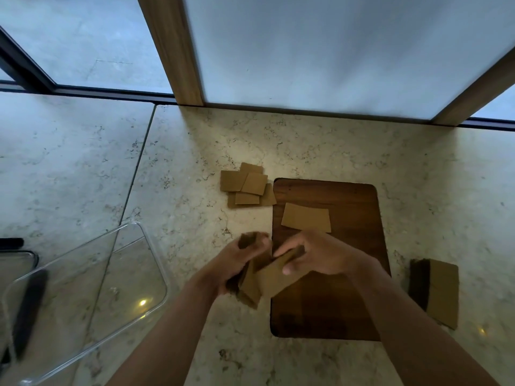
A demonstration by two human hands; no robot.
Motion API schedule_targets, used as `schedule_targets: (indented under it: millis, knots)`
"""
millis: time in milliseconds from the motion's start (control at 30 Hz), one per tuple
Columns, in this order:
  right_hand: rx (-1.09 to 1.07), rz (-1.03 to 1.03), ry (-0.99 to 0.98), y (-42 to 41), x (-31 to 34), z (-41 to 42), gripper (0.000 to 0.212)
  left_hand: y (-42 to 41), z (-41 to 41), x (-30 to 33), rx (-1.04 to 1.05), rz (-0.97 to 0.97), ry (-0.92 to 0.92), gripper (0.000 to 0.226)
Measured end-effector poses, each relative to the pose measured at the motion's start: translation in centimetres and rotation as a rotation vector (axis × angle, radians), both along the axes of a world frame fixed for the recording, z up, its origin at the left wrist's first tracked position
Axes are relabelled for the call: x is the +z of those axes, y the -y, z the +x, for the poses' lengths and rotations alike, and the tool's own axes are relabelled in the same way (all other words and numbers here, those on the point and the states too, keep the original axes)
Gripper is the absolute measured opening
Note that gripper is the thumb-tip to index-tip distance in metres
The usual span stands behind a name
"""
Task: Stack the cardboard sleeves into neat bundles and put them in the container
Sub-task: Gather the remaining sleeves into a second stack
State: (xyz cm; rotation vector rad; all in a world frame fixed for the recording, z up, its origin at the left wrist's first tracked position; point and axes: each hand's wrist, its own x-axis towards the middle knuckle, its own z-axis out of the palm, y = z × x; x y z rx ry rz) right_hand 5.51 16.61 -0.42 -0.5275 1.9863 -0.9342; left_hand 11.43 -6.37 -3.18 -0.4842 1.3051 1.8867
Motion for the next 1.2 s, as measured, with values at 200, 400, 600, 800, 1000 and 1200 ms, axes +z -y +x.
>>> schedule_targets:
  millis: [200,400,600,800,1000,1200]
  knots:
    - [-0.505,-0.18,-0.261,2.2,-1.8,0.6,0.045,-0.1,1.1,-0.9,0.05,0.215,0.069,0.067]
    - [-0.495,0.645,-0.558,-1.2,-5.4,-2.0,0.071,0.0,2.2,-1.3,0.347,0.29,0.049,0.073]
    - [-0.541,0.501,-0.5,-2.6,-5.0,-2.7,0.047,-0.1,1.8,-1.3,0.415,0.348,-0.003,0.074]
    - [-0.543,-0.112,-0.114,-2.8,-1.0,-1.2,0.016,-0.4,1.4,-1.1,0.485,0.322,0.037,0.081]
    - [-0.109,-0.147,0.011,0.8,2.1,-1.3,0.053,-0.7,1.5,0.0,0.174,0.26,0.103,0.075]
    - [-0.485,-0.275,-0.386,5.8,-0.6,1.8,0.067,-0.4,2.3,-1.5,0.324,0.391,0.123,0.075]
